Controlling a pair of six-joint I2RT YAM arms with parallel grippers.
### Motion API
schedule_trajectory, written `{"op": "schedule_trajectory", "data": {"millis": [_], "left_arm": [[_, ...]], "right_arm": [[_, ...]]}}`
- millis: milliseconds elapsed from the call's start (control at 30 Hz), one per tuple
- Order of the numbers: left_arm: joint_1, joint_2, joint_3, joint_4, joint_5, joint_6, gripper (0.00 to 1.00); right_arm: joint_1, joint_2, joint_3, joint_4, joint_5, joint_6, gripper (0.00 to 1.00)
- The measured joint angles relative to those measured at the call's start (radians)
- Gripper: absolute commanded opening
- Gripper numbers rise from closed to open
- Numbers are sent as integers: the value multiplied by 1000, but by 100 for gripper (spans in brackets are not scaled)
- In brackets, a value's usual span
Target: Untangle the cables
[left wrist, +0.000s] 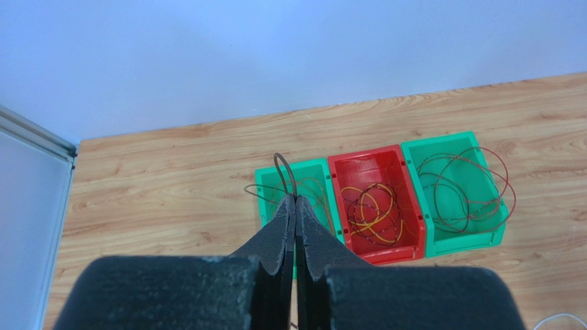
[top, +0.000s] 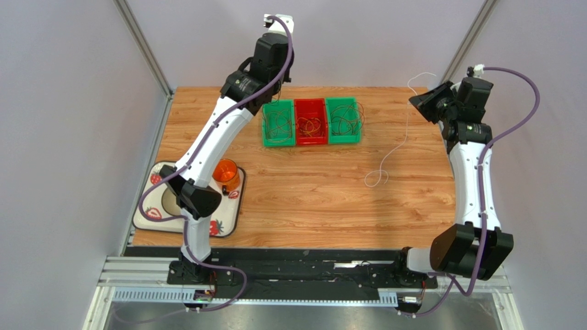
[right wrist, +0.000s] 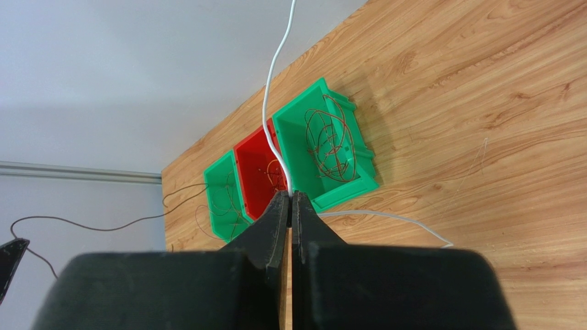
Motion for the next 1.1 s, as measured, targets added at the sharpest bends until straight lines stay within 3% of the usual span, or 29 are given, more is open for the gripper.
{"op": "schedule_trajectory", "data": {"millis": [533,800,1100], "left_arm": [[64,139,-105,133,21,-57,0],[120,211,-257,241,97,-121,0],[182,285,-291,285,167,-200,0]], "right_arm": [[0,3,0,11,-31,6,0],[0,3,0,18,-38,7,0],[0,3,0,19,-55,16,0]]}}
